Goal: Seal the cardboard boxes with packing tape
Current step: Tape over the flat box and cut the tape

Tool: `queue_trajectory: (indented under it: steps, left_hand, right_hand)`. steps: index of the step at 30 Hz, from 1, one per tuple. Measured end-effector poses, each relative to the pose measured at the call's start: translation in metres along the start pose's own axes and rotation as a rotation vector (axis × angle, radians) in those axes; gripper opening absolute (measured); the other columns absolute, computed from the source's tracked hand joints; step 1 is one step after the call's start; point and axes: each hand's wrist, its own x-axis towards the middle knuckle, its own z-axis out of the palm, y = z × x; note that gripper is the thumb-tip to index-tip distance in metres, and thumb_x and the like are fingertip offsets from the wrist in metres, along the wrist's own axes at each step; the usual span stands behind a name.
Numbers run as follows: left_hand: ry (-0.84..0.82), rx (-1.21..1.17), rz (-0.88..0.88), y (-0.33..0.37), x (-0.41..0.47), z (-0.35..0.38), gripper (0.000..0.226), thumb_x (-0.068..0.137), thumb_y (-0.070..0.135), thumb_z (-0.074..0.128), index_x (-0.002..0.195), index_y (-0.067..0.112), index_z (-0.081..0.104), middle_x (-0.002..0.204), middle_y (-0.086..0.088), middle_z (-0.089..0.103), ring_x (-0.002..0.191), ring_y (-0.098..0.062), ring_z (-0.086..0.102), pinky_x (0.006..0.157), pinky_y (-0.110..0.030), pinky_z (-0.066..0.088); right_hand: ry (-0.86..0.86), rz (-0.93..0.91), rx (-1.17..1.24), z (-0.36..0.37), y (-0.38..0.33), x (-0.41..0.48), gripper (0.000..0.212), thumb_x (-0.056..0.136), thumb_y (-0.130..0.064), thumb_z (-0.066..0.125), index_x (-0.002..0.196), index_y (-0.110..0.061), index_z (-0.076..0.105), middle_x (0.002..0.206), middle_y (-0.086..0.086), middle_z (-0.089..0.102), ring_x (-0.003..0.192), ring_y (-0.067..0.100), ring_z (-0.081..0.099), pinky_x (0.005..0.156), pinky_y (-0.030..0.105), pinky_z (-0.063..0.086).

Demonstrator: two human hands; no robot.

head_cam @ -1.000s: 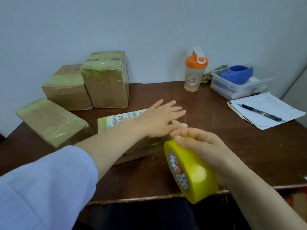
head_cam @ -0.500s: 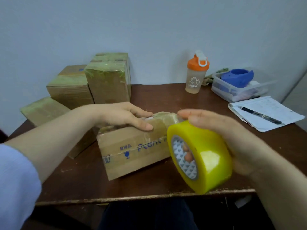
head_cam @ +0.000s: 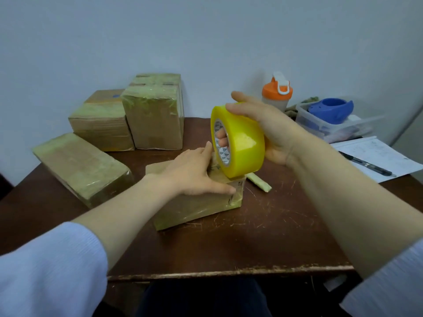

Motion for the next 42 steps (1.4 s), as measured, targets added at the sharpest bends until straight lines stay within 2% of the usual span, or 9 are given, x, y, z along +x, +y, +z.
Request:
queue_trajectory:
  steps: [3,9,14,21,29,34,36,39,42]
  left_hand:
    - [0.054,-0.104,-0.016,-0.004,0.0,0.006,0.132,0.053,0.077,0.066,0.152,0.022,-0.002,0.139,-0.001,0.046,0.125,-0.021,0.047,0.097,-0.039,0.043]
    - [0.059,-0.051,-0.047,-0.003,0.004,0.008,0.137,0.049,0.077,0.062,0.15,0.021,-0.012,0.132,-0.001,0.051,0.119,-0.023,0.05,0.087,-0.038,0.046]
    - [0.066,0.013,-0.046,-0.004,0.004,0.008,0.126,0.051,0.082,0.057,0.148,0.038,-0.01,0.138,0.003,0.047,0.123,-0.022,0.047,0.08,-0.035,0.04]
    - [0.061,0.105,0.02,-0.006,0.003,0.005,0.101,0.054,0.089,0.046,0.137,0.063,-0.005,0.135,0.008,0.045,0.117,-0.02,0.046,0.072,-0.033,0.034]
    - [0.001,0.154,-0.004,-0.005,0.005,0.002,0.089,0.06,0.087,0.048,0.136,0.064,0.011,0.144,0.007,0.037,0.125,-0.021,0.041,0.078,-0.033,0.034]
    - [-0.009,0.228,-0.001,0.0,0.006,0.0,0.089,0.062,0.084,0.047,0.139,0.061,0.009,0.143,0.004,0.038,0.124,-0.023,0.041,0.079,-0.033,0.035]
    - [-0.091,0.257,-0.002,0.002,0.006,-0.002,0.092,0.065,0.079,0.051,0.141,0.057,0.005,0.146,0.001,0.033,0.127,-0.026,0.037,0.089,-0.037,0.039]
    - [-0.37,0.075,-0.08,0.004,0.013,-0.021,0.095,0.063,0.066,0.049,0.144,0.053,0.001,0.159,-0.007,0.004,0.145,-0.029,0.007,0.114,-0.048,0.017]
    - [-0.261,0.102,-0.051,0.022,0.03,-0.022,0.085,0.073,0.072,0.026,0.149,0.038,0.011,0.159,-0.008,-0.002,0.146,-0.025,-0.008,0.115,-0.046,-0.004]
  right_hand:
    - [0.019,-0.064,0.066,-0.001,0.007,-0.008,0.054,0.091,-0.012,0.058,0.139,-0.028,0.041,0.065,0.011,0.07,0.057,0.025,0.069,0.055,0.034,0.058]
    - [0.022,-0.096,-0.032,-0.001,0.005,-0.055,0.011,0.087,-0.016,0.062,0.095,-0.018,0.069,0.063,0.014,0.067,0.051,0.025,0.066,0.05,0.036,0.058]
    - [0.016,0.055,-0.026,-0.008,0.027,-0.095,0.022,0.07,-0.028,0.066,0.087,-0.013,0.068,0.067,0.025,0.065,0.048,0.03,0.063,0.049,0.037,0.055]
    - [0.046,0.211,0.045,-0.016,0.058,-0.105,0.023,0.07,-0.03,0.067,0.087,-0.016,0.071,0.066,0.027,0.064,0.051,0.033,0.064,0.053,0.039,0.056]
    - [0.035,0.253,0.047,-0.018,0.065,-0.1,0.026,0.067,-0.031,0.068,0.088,-0.016,0.071,0.067,0.028,0.064,0.051,0.034,0.064,0.051,0.037,0.056]
    - [0.029,0.279,0.042,-0.019,0.068,-0.099,0.032,0.069,-0.031,0.068,0.096,-0.014,0.068,0.069,0.028,0.065,0.053,0.034,0.065,0.053,0.039,0.057]
    - [0.031,0.281,0.044,-0.019,0.068,-0.098,0.033,0.069,-0.03,0.068,0.096,-0.013,0.068,0.068,0.028,0.065,0.053,0.034,0.064,0.053,0.039,0.057]
    - [0.032,0.299,0.056,-0.02,0.068,-0.095,0.032,0.071,-0.027,0.068,0.099,-0.011,0.067,0.068,0.028,0.065,0.054,0.035,0.064,0.054,0.039,0.057]
    - [0.021,0.314,0.074,-0.019,0.068,-0.094,0.026,0.077,-0.022,0.066,0.1,-0.01,0.066,0.067,0.028,0.063,0.053,0.036,0.063,0.054,0.04,0.056]
